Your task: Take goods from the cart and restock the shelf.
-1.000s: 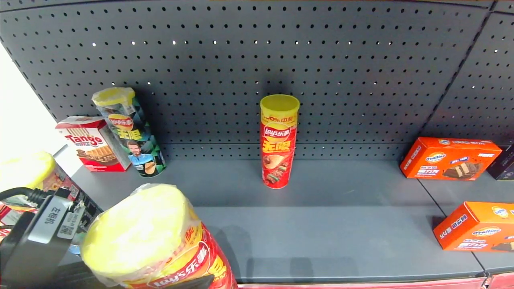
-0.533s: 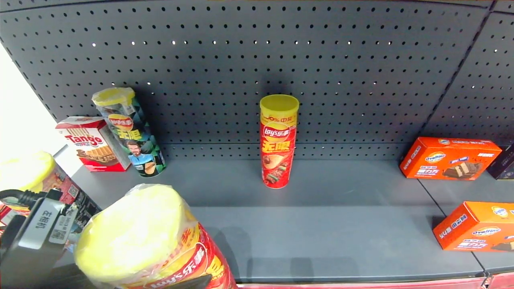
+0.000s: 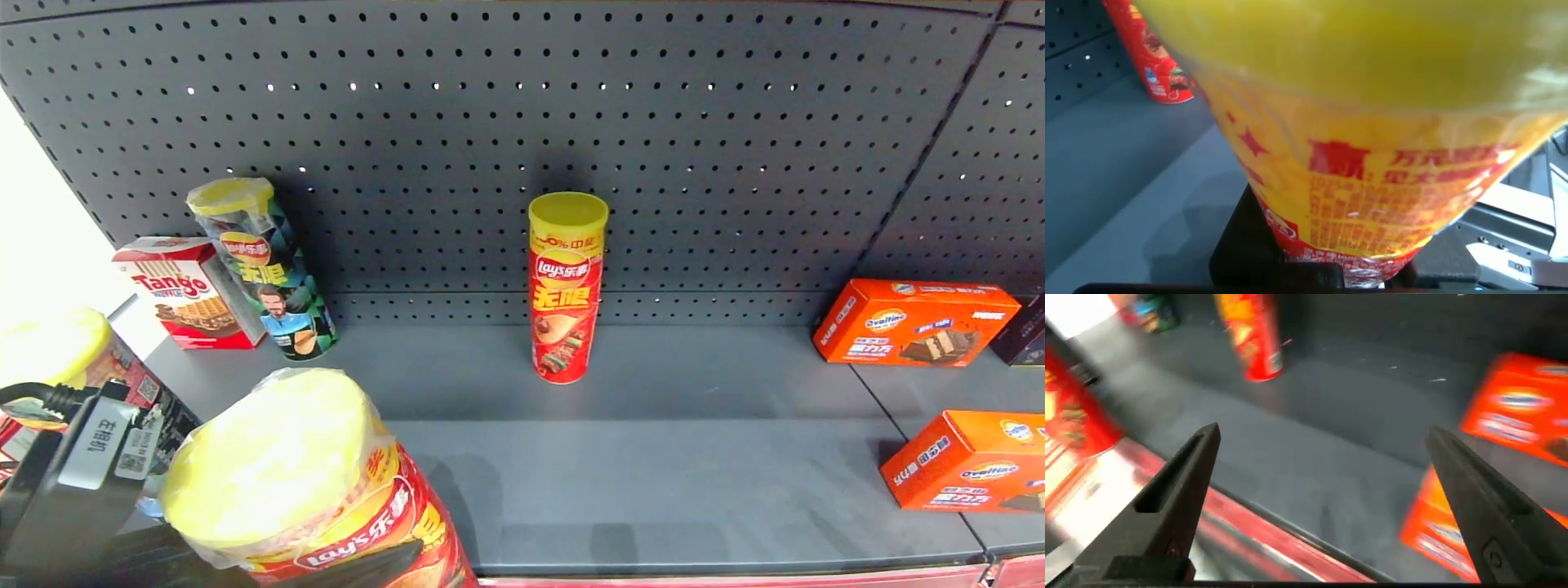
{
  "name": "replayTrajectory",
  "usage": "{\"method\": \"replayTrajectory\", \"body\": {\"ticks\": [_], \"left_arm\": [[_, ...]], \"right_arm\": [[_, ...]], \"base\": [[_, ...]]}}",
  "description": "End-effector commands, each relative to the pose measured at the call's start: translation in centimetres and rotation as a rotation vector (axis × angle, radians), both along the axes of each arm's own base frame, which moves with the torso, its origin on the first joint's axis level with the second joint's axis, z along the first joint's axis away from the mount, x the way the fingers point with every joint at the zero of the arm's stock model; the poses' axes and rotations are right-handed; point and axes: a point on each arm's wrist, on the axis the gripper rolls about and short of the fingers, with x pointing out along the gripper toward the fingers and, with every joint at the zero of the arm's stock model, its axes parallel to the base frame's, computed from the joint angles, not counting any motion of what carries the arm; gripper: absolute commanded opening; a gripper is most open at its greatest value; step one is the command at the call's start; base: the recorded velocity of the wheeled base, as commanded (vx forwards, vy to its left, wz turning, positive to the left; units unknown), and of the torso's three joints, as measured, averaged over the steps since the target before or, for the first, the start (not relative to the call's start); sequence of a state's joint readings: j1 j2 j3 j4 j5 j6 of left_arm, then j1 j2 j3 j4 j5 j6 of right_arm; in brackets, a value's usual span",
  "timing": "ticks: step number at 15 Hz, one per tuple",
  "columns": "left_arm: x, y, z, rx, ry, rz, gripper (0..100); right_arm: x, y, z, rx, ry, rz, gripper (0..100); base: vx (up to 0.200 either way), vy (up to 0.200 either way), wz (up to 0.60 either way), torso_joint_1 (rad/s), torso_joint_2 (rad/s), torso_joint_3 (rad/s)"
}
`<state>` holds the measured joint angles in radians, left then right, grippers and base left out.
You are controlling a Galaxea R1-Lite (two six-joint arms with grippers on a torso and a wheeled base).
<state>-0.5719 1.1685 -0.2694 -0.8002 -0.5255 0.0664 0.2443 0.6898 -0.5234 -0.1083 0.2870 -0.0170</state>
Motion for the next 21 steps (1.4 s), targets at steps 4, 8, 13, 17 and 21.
{"method": "replayTrajectory", "body": {"ticks": [4, 8, 13, 17, 21], "left_arm": [[0.1, 0.2, 0.0, -0.001, 0.002, 0.013, 0], [0.1, 0.3, -0.1, -0.002, 0.009, 0.026, 0], [0.3, 0.7, 0.0, -0.006, 0.004, 0.049, 0], [0.1, 0.8, 0.1, -0.011, -0.004, 0.049, 0], [-0.5, 1.2, -0.1, -0.026, 0.01, 0.054, 0]], "right_arm": [[5.8, 2.7, 1.8, -0.036, 0.106, 0.095, 100], [10.3, 4.5, 2.8, -0.021, 0.065, 0.167, 100], [15.4, 7.3, 3.5, -0.095, 0.011, 0.297, 100], [19.2, 9.0, 3.7, -0.154, -0.038, 0.412, 100], [21.0, 9.5, 2.0, -0.173, -0.074, 0.638, 100]], "base": [[0.0, 0.0, 0.0, 0.0, 0.0, 0.0], [0.0, 0.0, 0.0, 0.0, 0.0, 0.0], [0.0, 0.0, 0.0, 0.0, 0.0, 0.0], [0.0, 0.0, 0.0, 0.0, 0.0, 0.0], [0.0, 0.0, 0.0, 0.0, 0.0, 0.0]]}}
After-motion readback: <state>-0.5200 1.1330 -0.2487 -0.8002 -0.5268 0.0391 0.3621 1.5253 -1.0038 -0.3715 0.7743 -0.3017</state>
